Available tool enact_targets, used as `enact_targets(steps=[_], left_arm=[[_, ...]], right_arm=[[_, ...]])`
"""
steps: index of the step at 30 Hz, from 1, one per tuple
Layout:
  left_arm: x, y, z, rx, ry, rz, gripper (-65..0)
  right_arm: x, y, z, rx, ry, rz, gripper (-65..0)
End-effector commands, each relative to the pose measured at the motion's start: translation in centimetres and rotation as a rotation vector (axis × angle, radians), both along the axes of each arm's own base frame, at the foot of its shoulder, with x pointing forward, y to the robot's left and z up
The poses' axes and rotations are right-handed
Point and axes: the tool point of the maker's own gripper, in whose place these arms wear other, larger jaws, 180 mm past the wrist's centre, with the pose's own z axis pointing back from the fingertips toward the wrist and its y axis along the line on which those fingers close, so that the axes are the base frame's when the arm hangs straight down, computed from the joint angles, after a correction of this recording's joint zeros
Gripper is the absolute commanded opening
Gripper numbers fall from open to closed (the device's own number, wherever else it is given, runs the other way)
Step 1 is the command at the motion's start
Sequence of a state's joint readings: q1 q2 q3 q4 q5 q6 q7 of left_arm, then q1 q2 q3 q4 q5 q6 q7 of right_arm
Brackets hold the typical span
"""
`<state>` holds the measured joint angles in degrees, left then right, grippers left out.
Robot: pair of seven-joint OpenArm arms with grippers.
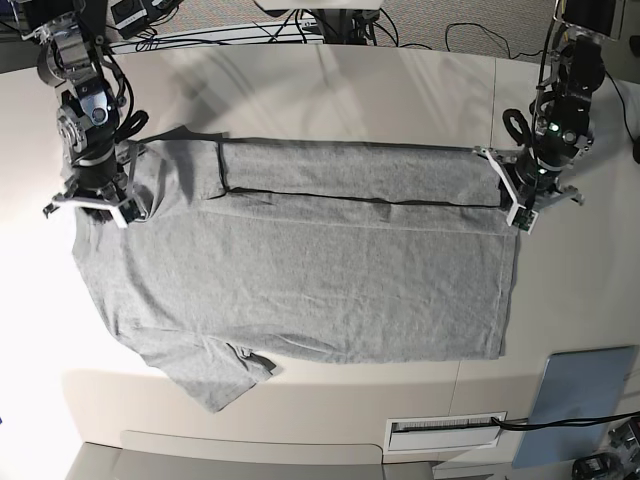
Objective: Fold the T-shirt properly
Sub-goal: 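Drag the folded shirt back toward the robot with both grippers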
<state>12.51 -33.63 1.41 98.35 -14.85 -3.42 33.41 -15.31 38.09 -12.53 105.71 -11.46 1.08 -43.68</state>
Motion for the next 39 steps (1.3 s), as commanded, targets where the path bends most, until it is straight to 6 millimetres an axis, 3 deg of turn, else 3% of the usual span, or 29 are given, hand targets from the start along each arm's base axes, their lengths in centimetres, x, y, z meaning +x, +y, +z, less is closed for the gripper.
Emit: enact_targets(steps=[1,7,13,16,32,39], left_arm=[[0.7,0.0,1.0,-0.016,-0.041,0.02,-65.0],[0.1,-2.2,-1.1,-0.122,-0.014,0.069,-65.0],[-1.9,-0.3,-5.8,-0.131,0.13,0.162,-65.0],[-3.6,0.1,-6.8,-0.139,0.195,0.175,-65.0],[-14.4,1.3,-6.1,-0.207,0.35,0.087,-65.0],[-16.3,0.7,-4.5,-0.206,0.35,0.03,-65.0]], right_arm=[[0.6,-0.6,1.3,-0.021,-0.045,-0.003,-65.0],[0.2,-2.8,-1.1,0.045,-0.026,-0.075,-65.0],[-1.5,-3.5,-6.2,0.186,0.132,-0.15,-65.0],[-3.2,-4.5,-7.2,0.157,0.186,-0.174,-65.0],[-11.4,-3.7,-7.5,0.062,0.307,-0.1,-65.0],[-15.1,-4.3,-7.3,0.051,0.353,-0.125,-65.0]])
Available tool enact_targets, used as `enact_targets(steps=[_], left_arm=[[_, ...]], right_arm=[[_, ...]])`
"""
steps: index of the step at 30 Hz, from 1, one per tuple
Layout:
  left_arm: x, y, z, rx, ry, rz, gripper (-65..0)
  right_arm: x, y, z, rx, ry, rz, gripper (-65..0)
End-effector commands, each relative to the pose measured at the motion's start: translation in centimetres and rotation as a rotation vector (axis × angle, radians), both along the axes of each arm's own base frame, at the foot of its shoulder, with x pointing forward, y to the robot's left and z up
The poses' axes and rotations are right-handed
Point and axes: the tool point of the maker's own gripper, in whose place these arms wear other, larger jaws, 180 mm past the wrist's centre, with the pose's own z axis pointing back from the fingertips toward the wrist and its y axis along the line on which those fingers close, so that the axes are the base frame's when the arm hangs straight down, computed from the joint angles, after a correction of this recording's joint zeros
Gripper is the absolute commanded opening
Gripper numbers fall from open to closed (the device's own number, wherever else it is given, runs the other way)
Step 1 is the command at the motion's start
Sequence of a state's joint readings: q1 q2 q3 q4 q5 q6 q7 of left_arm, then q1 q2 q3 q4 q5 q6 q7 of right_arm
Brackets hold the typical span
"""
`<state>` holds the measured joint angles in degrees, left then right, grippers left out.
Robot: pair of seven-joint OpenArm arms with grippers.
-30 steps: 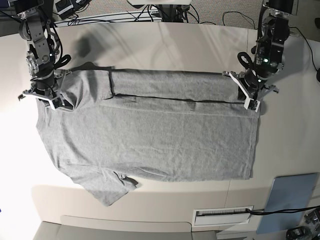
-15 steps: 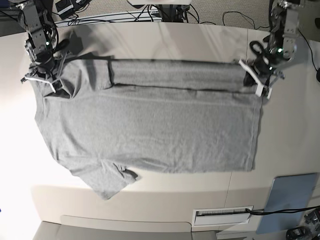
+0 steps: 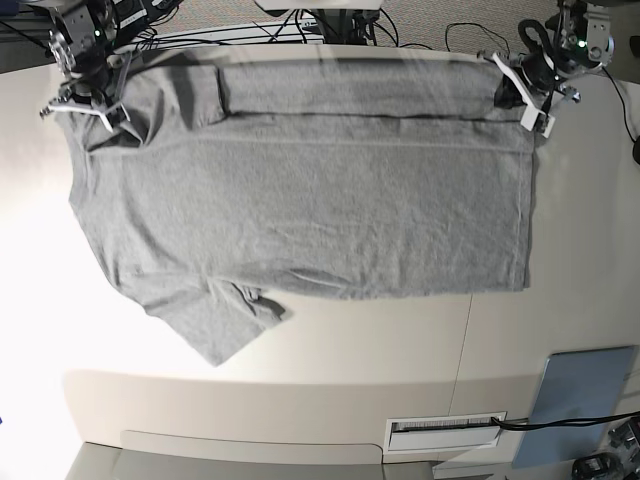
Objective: Fold the T-shirt properly
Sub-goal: 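Drag the folded shirt back toward the robot with both grippers, then move both grippers to the shirt's hem corners and grasp them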
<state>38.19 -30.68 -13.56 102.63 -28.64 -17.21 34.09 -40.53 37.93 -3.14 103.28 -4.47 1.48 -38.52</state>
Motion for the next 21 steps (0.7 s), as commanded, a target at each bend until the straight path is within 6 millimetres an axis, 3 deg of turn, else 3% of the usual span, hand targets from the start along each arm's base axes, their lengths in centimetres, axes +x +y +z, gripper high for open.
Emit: enact_targets(steps=[1,7,15,18,20,21], left_arm=[[-0.8,0.7,-0.1,0.045,0.037,-0.018,-65.0],[0.5,-0.6,1.7,0.036,-0.027,-0.053,-65.0],[5.5,-1.5,7.8,0.059,-0.242,-0.084,-65.0],[8.8,0.1,9.9,0.082,-0.338,-0.006,-45.6],[11.0,1.5,10.6,0.101,-0.382,0.069,-35.2],[12.0,1.9,10.8,0.102,-0.397,0.083,-34.0]], right_arm=[[-0.6,-0.9,0.4,-0.026,0.018,-0.01,-65.0],[-0.8,-1.3,2.2,-0.032,-0.02,-0.013,-65.0],[5.2,-1.7,9.2,-0.05,-0.32,-0.007,-65.0],[7.6,-2.3,11.2,-0.062,-0.406,-0.02,-64.3],[9.0,-2.2,12.2,-0.046,-0.452,-0.027,-53.0],[9.6,-2.0,12.5,-0.026,-0.472,-0.033,-46.0]])
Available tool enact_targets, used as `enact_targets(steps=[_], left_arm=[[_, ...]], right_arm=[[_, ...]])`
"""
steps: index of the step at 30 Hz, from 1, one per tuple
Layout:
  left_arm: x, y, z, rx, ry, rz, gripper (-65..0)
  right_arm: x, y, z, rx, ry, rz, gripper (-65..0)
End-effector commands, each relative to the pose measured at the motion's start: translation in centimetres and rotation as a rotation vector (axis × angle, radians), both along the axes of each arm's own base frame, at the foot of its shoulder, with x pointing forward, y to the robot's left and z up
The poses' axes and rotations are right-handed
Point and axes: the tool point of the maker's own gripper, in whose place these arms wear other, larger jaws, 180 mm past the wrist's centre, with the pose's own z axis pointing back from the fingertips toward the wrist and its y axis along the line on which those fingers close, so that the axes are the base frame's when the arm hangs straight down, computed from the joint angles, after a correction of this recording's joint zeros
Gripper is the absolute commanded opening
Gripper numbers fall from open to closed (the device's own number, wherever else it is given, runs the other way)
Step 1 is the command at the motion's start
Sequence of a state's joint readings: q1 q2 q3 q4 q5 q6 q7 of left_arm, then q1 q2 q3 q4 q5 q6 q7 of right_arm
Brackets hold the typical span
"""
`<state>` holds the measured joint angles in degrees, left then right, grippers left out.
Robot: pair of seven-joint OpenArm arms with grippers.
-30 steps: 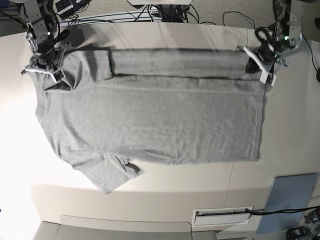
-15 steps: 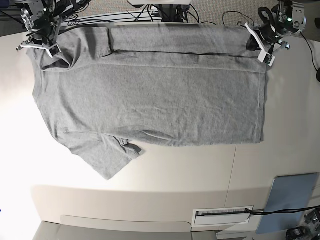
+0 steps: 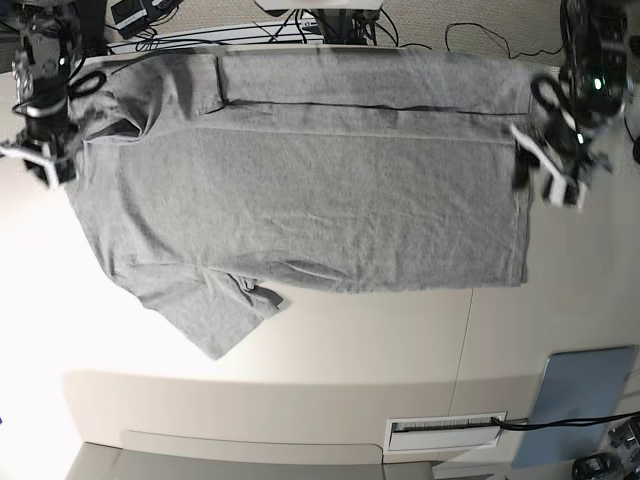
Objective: Fold the T-shirt properly
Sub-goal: 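Move both grippers to the shirt's hem corners and grasp them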
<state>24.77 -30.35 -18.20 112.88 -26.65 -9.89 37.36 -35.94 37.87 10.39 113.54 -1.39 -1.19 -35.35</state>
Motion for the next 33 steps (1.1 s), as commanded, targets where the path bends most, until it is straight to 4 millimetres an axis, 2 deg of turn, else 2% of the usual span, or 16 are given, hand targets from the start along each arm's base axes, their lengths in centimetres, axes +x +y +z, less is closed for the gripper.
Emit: enact_targets(steps=[1,2,6,9,13,17,21,25,30,33], left_arm=[[1.2,0.5,0.9,0.002,-0.037,0.002,-34.0],[2.2,1.0,0.8,-0.006,-0.046,0.018,-34.0],[6.4,3.4,0.1,-0.047,-0.057,0.096,-34.0],[9.6,4.9,-0.5,-0.099,-0.053,0.146,-34.0],[13.2,4.8,-1.1,-0.197,-0.01,0.125,-34.0],[15.8,4.9,-2.7,-0.229,0.057,0.137,-34.0],[17.3,5.4,-4.4,-0.252,0.135,0.161,-34.1],[18.2,4.9,-4.4,-0.254,0.181,0.128,-34.1],[18.1,4.6,-4.6,-0.249,0.226,0.138,-34.1],[18.1,4.6,-4.5,-0.25,0.225,0.137,-34.1]], right_arm=[[1.2,0.0,1.6,-0.011,-0.059,0.014,-40.4],[1.8,0.0,2.1,-0.002,-0.08,0.012,-37.3],[3.9,0.1,4.0,0.017,-0.163,0.004,-36.9],[4.8,0.2,4.6,0.072,-0.18,-0.024,-36.9],[5.6,0.4,5.0,0.099,-0.189,-0.021,-36.9],[5.6,0.7,4.7,0.098,-0.164,-0.004,-36.9],[5.4,0.6,4.5,0.096,-0.153,-0.013,-37.0],[5.4,0.5,4.5,0.096,-0.151,-0.015,-37.0],[5.5,0.7,4.4,0.106,-0.152,-0.01,-37.0],[5.5,2.0,3.1,0.165,-0.083,0.05,-37.0]])
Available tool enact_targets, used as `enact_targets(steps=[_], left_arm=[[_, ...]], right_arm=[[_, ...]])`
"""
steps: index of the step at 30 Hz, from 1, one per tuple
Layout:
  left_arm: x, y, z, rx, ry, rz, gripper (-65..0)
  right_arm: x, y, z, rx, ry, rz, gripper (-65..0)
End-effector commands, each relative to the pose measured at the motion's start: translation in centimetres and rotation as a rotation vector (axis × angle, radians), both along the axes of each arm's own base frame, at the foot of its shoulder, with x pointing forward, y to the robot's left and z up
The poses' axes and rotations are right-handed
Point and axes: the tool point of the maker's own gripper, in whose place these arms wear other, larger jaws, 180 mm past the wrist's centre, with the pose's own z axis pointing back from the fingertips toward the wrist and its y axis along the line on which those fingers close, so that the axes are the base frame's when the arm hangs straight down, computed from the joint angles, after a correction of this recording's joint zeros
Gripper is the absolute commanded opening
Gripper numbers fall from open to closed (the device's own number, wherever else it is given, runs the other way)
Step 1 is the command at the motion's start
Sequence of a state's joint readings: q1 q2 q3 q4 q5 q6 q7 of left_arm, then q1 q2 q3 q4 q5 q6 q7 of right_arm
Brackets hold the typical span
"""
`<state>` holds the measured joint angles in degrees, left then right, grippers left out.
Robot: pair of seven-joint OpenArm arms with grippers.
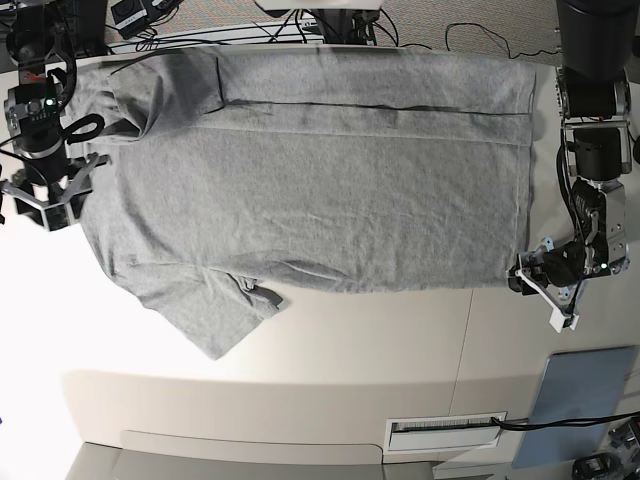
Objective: Fold the T-shirt properly
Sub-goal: 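Move both grippers to the shirt's hem corners and grasp them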
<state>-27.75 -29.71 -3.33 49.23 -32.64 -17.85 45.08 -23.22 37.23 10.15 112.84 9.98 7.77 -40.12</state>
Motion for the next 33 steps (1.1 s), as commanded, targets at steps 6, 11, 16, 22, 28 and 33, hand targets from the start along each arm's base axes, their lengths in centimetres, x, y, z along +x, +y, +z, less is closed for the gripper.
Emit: enact_targets(steps=[6,11,16,22,28,33], left_arm=[[1.8,0.4,2.1,-0.002,-0.092,0.011,-34.1],[1.8,1.3,0.7,0.08,-0.078,0.062,-34.1],[1.1,1.5,-0.4,0.077,-0.04,0.07,-34.1],[0.1,-1.9,-1.0,-0.031,-0.004,-0.072,-34.1],[0.1,-3.2,-1.5,-0.039,0.002,-0.09,-38.7],[0.6,-1.7,-1.4,0.015,-0.018,-0.033,-63.8]], right_arm=[[1.7,-0.4,-1.0,0.095,-0.002,-0.05,-37.0],[2.3,1.4,-1.3,0.166,0.008,0.0,-37.0],[2.7,1.5,-0.9,0.168,-0.005,0.001,-37.0],[3.5,1.5,-0.1,0.168,-0.03,0.003,-37.0],[4.1,1.4,0.6,0.167,-0.051,0.004,-37.0],[4.5,1.3,0.8,0.17,-0.073,0.009,-37.0]])
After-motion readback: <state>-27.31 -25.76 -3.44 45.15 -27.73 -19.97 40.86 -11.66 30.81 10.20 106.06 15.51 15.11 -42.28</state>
